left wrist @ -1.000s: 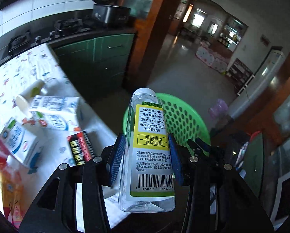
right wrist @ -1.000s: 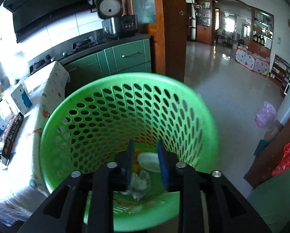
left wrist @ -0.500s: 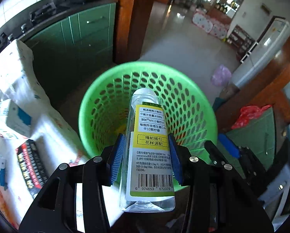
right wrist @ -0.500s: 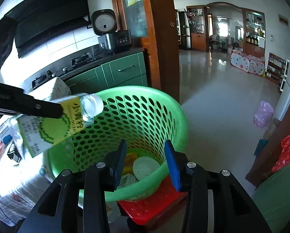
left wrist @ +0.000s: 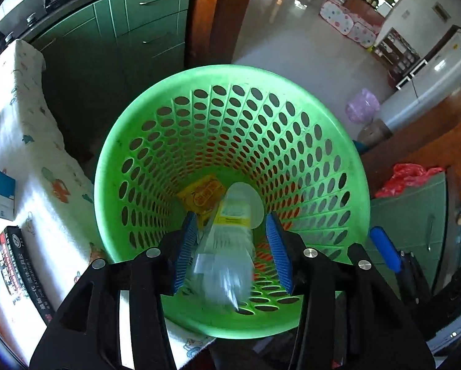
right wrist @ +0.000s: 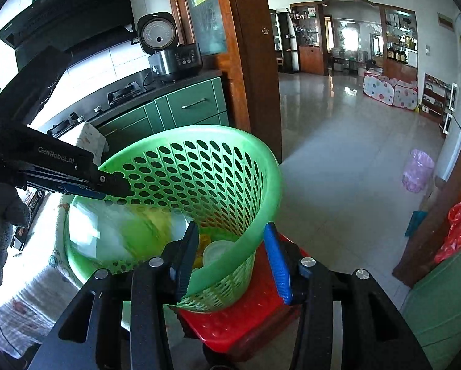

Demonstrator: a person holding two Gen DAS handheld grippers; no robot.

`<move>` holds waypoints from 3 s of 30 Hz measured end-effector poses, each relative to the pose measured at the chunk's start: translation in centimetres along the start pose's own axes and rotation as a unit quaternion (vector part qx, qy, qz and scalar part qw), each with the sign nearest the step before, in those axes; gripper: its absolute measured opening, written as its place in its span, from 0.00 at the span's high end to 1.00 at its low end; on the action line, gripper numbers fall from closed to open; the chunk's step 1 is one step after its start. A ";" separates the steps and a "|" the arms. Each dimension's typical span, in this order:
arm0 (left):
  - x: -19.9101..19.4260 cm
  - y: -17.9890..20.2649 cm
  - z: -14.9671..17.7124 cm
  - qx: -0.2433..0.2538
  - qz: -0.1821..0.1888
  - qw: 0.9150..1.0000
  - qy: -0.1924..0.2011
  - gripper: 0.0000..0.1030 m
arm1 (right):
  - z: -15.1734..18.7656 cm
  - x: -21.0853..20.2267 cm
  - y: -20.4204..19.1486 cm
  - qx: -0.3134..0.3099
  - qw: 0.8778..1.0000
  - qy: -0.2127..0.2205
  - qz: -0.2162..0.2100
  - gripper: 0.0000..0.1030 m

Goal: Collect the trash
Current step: 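Grasp the clear bottle with the left tool and drop it in the basket, then grasp the black box with the right tool and carry it over the basket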

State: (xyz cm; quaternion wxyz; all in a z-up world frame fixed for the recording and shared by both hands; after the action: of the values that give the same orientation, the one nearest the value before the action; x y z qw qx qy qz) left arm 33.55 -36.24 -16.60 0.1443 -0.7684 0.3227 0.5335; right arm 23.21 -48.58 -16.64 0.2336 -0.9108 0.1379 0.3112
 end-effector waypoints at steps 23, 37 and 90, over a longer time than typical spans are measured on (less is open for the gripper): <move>-15.1 -8.1 9.5 -0.043 -0.091 0.985 0.139 0.51 | 0.3 -4.2 -8.0 -0.037 0.998 -0.005 -0.060 0.52; -22.9 -14.9 19.3 -0.098 -0.162 0.967 0.173 0.41 | 5.0 -4.8 -21.0 -0.120 0.981 -0.053 -0.140 0.46; -18.3 -24.8 25.0 -0.050 -0.207 0.977 0.023 0.24 | 9.1 1.0 -29.0 -0.166 0.968 -0.121 -0.146 0.55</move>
State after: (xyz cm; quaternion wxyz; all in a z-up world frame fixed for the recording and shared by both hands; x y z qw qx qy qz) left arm 27.41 2.77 -12.71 0.2054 -0.8371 0.1328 0.4894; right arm 30.88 -19.29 -13.75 0.1369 -0.9028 -0.0798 0.3998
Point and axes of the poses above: each gripper's, at about its wrist camera, not at the fingertips, and x roughly the way its jaws point, y to its right, z to its underside, the point moved 8 cm from there along x, roughly the way its jaws point, and after that the axes turned 14 degrees about x, right-handed, at the moved point
